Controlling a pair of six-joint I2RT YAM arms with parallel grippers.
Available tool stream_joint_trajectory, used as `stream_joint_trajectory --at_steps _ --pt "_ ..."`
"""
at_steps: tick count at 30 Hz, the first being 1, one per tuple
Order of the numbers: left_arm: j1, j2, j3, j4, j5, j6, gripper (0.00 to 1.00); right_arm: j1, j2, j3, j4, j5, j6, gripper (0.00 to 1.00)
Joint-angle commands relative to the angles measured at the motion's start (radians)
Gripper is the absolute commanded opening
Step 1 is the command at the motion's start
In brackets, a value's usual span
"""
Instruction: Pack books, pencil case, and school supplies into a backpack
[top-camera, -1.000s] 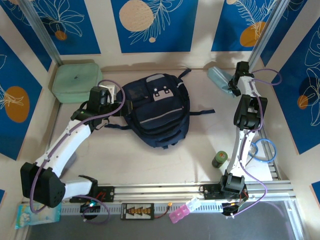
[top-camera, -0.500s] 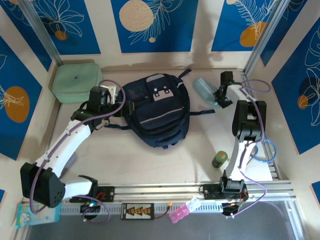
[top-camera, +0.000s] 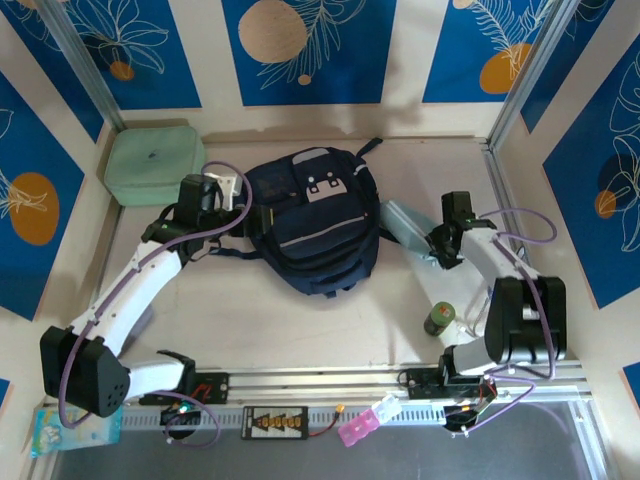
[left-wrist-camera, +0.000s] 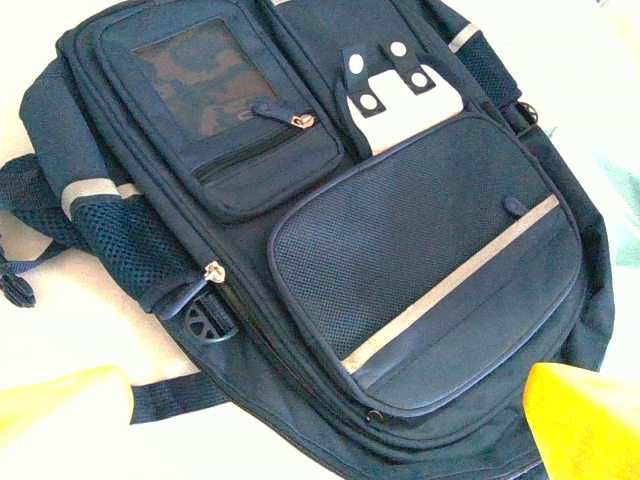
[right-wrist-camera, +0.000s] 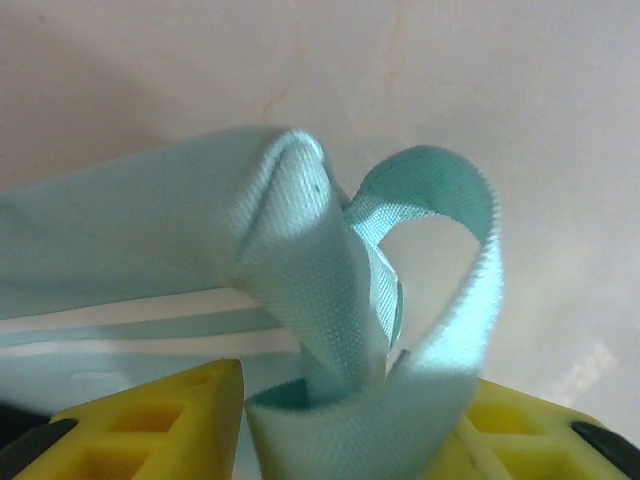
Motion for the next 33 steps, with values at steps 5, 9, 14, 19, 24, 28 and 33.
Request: stream_joint_trajectory --at_steps 5,9,14,19,24,28,33 --pt "-0.014 0.001 0.024 0.031 0.029 0.002 1.00 0.014 -0.285 -0.038 -0.115 -0.067 -0.263 0.70" --pt "-0.019 0.022 0.041 0.042 0.030 -0.005 1.00 0.007 -0.326 -0.013 -0.090 -0.152 -0.391 0.75" --pt "-0.024 0.042 0.056 0.044 0.044 -0.015 1.00 -0.052 -0.140 0.139 -0.123 -0.205 -0.539 0.81" --pt "-0.030 0.036 0.049 0.038 0.070 -0.017 1.00 -0.137 0.027 0.257 -0.133 -0.267 -0.587 0.84" --pt "-0.036 0.038 0.051 0.033 0.081 -0.035 1.00 -0.186 0.176 0.321 -0.069 -0.260 -0.681 0.84" --pt "-0.042 0.043 0.060 0.032 0.073 -0.034 1.00 -0.210 0.288 0.361 -0.037 -0.343 -0.768 0.83" --pt "-0.047 0.070 0.098 0.009 0.065 -0.017 1.00 -0.218 0.404 0.398 -0.118 -0.477 -0.896 0.79"
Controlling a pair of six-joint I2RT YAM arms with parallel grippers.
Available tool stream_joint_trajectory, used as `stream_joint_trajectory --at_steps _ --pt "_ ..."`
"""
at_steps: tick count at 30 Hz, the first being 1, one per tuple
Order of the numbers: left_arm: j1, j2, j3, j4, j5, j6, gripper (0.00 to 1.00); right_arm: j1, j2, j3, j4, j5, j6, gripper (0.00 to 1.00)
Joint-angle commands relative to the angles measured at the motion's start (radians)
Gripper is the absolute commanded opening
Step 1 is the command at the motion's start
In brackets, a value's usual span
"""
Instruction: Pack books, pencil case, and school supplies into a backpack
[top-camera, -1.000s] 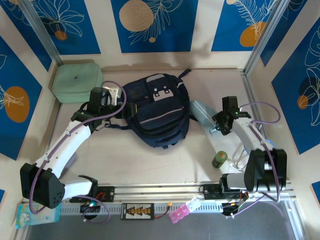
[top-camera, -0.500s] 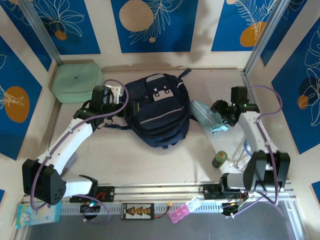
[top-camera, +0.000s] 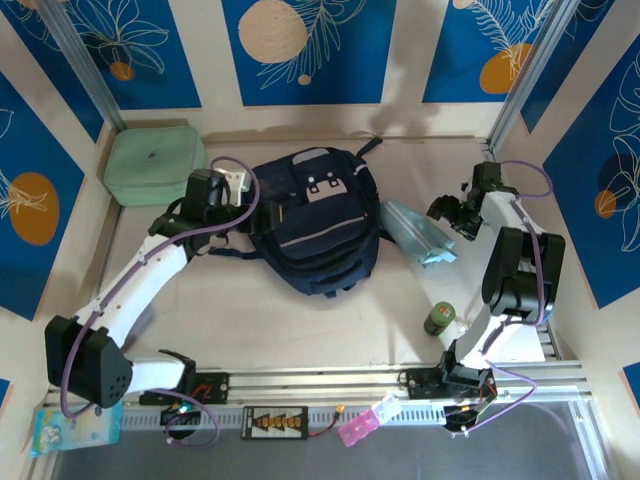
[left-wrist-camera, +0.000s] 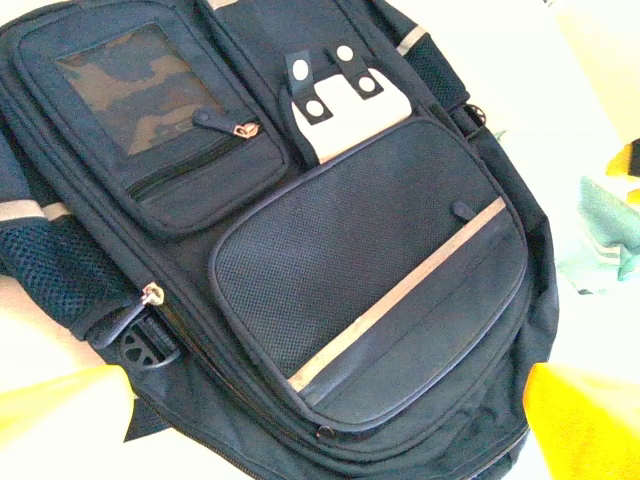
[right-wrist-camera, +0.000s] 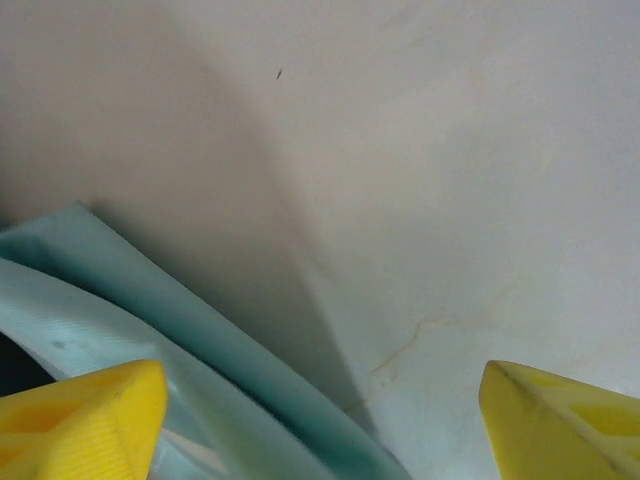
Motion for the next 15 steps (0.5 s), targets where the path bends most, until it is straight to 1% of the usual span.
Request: stream_joint_trajectory --at_steps 1,5,9,15 --pt "-0.015 0.022 0.052 -0.015 0.016 0.009 1.00 -0.009 0.052 0.039 -0.080 -0.175 -0.134 0.78" --pt "-0.017 0.043 0.061 -0.007 0.036 0.005 1.00 0.000 0.070 0.031 -0.093 -0.257 -0.163 0.74" --pt "-0.021 0.064 0.077 -0.010 0.050 0.002 1.00 0.015 0.059 0.001 -0.080 -0.309 -0.185 0.73" --pt "-0.028 0.102 0.105 -0.029 0.065 0.013 1.00 0.064 0.042 -0.035 -0.095 -0.237 -0.219 0.75"
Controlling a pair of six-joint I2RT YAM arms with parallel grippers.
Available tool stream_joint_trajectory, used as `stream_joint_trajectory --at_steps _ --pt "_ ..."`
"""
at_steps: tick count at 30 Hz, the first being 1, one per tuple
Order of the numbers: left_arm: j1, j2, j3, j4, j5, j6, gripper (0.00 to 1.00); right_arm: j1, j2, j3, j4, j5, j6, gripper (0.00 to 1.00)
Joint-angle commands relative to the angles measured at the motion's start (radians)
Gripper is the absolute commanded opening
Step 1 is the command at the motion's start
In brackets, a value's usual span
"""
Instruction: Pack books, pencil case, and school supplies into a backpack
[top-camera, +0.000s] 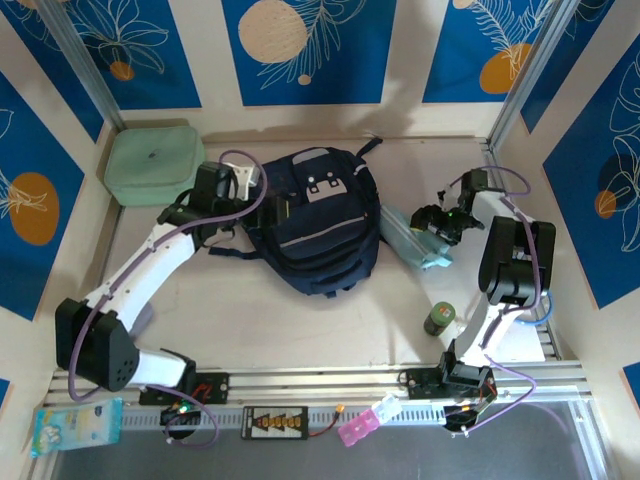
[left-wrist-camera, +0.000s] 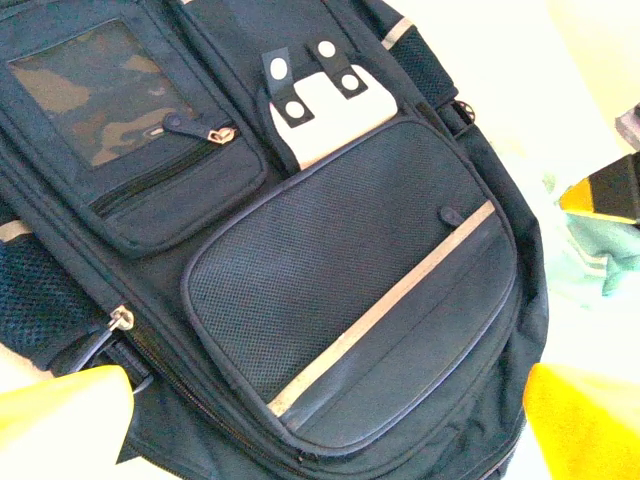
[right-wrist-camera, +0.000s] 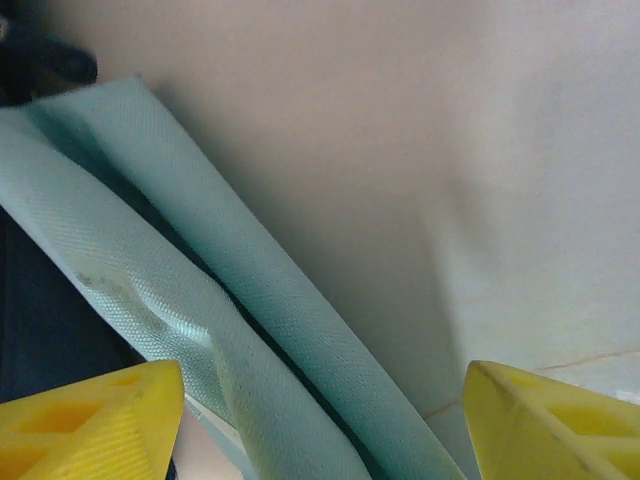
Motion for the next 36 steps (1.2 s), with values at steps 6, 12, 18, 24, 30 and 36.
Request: stream_joint_trajectory --at_steps 6,12,18,24,30,36 --pt "-0.032 0.043 0.059 -0.034 0.031 0.030 1.00 0.061 -0.020 -0.012 -0.062 0.111 -0.037 0.34" --pt "-0.078 0.080 0.079 -0.050 0.033 0.107 1.00 0.069 -0.128 -0.021 -0.055 0.175 0.031 0.02" --pt "-0.195 0.185 0.162 -0.146 0.011 0.319 0.98 0.062 -0.353 -0.100 0.011 0.170 0.154 0.00" --pt "-0.319 0.345 0.298 -0.332 -0.131 0.564 0.91 0.065 -0.508 -0.168 0.005 0.146 0.245 0.00" --pt "-0.344 0.467 0.394 -0.373 -0.173 0.625 0.78 0.063 -0.618 -0.232 0.029 0.071 0.327 0.00" --pt "-0.345 0.558 0.453 -0.373 -0.172 0.638 0.68 0.073 -0.667 -0.281 0.054 0.060 0.382 0.00"
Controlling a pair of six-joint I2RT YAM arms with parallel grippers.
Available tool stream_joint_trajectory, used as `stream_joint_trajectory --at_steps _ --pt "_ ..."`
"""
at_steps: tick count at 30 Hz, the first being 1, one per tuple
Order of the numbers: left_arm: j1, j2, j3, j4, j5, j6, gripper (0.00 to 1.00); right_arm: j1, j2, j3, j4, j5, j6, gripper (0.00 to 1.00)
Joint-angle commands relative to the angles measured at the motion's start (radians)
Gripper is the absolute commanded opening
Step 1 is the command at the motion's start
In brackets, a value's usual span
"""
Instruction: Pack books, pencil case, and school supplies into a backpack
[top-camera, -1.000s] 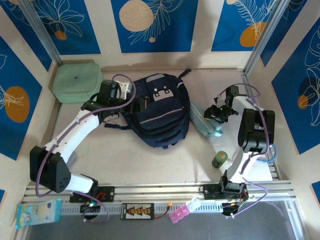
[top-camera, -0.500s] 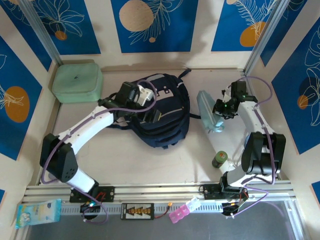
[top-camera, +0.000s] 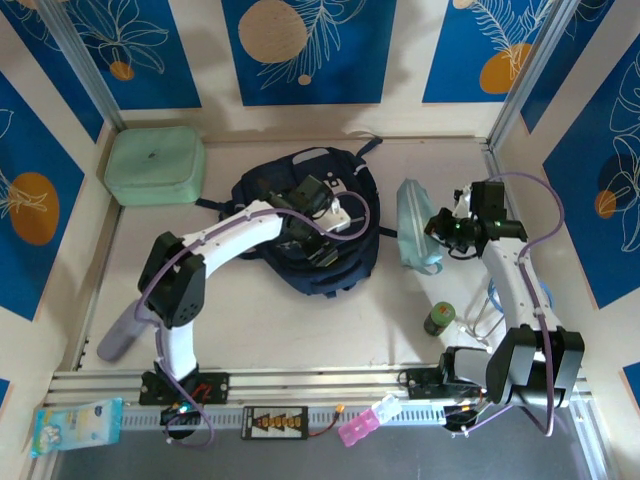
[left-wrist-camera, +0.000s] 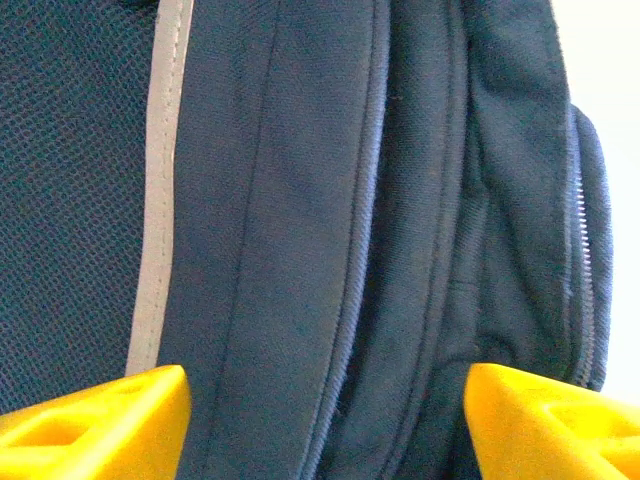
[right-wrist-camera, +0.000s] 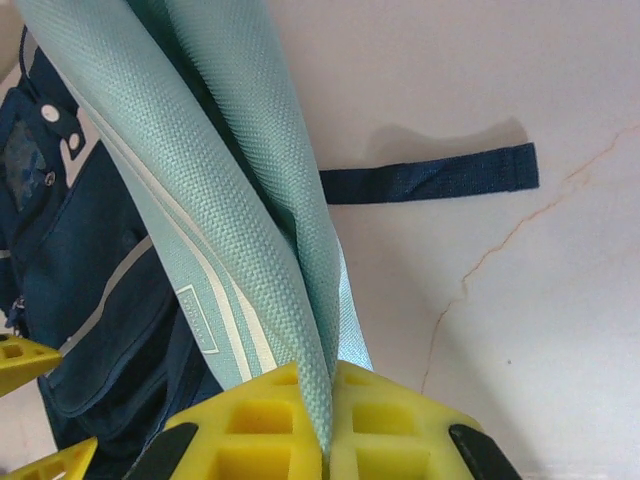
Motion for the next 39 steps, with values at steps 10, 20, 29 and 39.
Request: stream_joint_trajectory --at_steps 10,20,29,39 --pt "-0.011 0.125 0.138 -0.104 -0.145 0.081 0.56 0.003 -0.018 -0.026 0.029 -0.039 0.071 0.00" --pt "-0.026 0.079 0.114 -0.025 -0.244 0.088 0.29 0.003 -0.020 -0.020 0.035 -0.038 0.071 0.00" --pt "-0.027 -0.111 -0.001 0.147 -0.190 0.076 0.01 -0.001 -0.067 -0.045 0.057 -0.029 0.085 0.00" --pt "-0.026 -0.226 0.034 0.203 -0.177 -0.017 0.00 0.008 -0.117 -0.093 0.075 -0.075 0.133 0.00"
